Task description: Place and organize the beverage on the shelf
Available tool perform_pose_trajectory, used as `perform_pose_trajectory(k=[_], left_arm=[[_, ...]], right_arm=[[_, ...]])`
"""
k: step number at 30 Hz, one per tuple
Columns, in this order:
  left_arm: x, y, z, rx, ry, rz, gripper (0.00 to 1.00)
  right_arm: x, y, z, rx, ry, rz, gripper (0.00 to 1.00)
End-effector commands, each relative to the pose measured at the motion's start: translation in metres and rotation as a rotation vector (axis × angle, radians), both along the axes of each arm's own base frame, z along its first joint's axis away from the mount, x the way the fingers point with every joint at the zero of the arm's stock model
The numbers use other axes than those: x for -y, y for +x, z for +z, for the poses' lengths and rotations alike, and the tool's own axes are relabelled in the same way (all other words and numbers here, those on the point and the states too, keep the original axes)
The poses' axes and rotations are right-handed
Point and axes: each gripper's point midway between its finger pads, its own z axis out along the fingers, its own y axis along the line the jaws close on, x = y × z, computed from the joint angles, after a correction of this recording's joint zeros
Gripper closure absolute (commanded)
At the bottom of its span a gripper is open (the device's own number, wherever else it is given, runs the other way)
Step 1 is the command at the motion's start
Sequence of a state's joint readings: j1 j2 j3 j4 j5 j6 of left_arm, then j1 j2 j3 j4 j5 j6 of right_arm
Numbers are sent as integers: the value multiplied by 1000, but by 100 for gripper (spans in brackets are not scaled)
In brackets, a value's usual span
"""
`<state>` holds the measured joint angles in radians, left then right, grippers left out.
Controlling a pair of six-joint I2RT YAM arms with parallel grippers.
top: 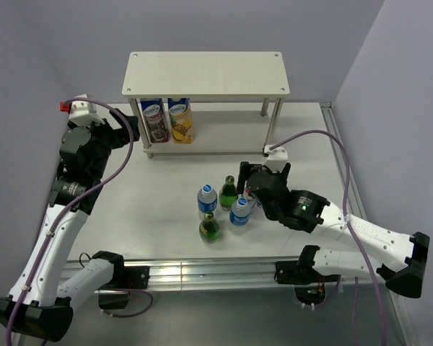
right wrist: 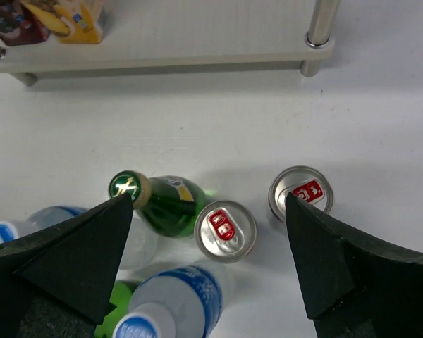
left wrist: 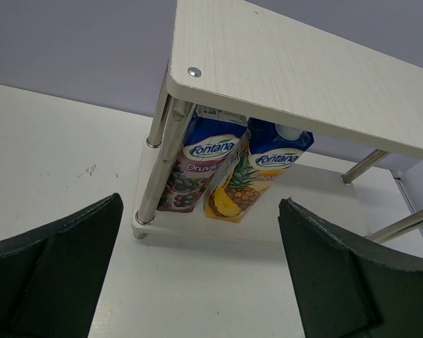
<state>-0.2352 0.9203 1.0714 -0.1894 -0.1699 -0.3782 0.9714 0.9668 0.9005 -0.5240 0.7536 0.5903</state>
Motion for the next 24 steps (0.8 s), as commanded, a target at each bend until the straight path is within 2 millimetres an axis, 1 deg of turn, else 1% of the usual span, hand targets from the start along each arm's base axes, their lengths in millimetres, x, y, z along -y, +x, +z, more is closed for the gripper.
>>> perform_pose_trajectory(k=[1,2,3,4,5,6,8,9,11,12,13,14,15,17,19,20,22,23,24], left_arm=[[-1,-1,11,36,11,-1,1],[-1,-2,11,35,9,-1,1],[-1,-2,12,38,9,-1,1],[-1,-2,11,37,11,-1,1],[0,-2,12,37,8,-3,1],[-1,-2,11,37,9,-3,1],[-1,-3,13,40,7,0,1],[-2,-3,13,40,7,2,1],[-2,-3,12,38,7,2,1],[-2,-3,12,38,9,4,1],[-2,-3,13,41,7,4,1],[-2,-3,12,38,7,4,1],[-2,-3,12,40,7,5,1],[-2,-3,12,38,6,7,1],[-3,-4,12,41,5,7,1],[-3,-4,13,43,5,7,1],[-3,-4,12,41,7,7,1],[-3,-4,12,40,5,7,1],[-3,-4,12,40,6,8,1]], right_arm=[[0,-13,27,55,40,-64,4],[-3,-18,27,53,37,-57,4],[-1,-26,22,36,29,-70,4],[-4,-32,21,33,25,-59,4],[-12,-40,22,43,17,-34,4],[-11,-47,18,28,19,-39,4],[-23,-60,15,19,11,2,4],[-22,-64,12,10,18,-9,4],[-30,-73,9,3,14,10,4],[-33,-83,6,-1,17,22,4],[-37,-88,-1,-8,-5,25,4],[-39,-92,-3,-15,-6,26,4],[-36,-99,-10,-30,-9,14,3],[-38,-104,-26,-49,-49,11,2],[-45,-108,-41,-69,-55,23,2],[-45,-109,-50,-71,-74,27,2],[-47,-108,-60,-70,-71,8,1],[-44,-107,-65,-65,-84,-1,1],[-44,-106,-66,-60,-76,-14,0]])
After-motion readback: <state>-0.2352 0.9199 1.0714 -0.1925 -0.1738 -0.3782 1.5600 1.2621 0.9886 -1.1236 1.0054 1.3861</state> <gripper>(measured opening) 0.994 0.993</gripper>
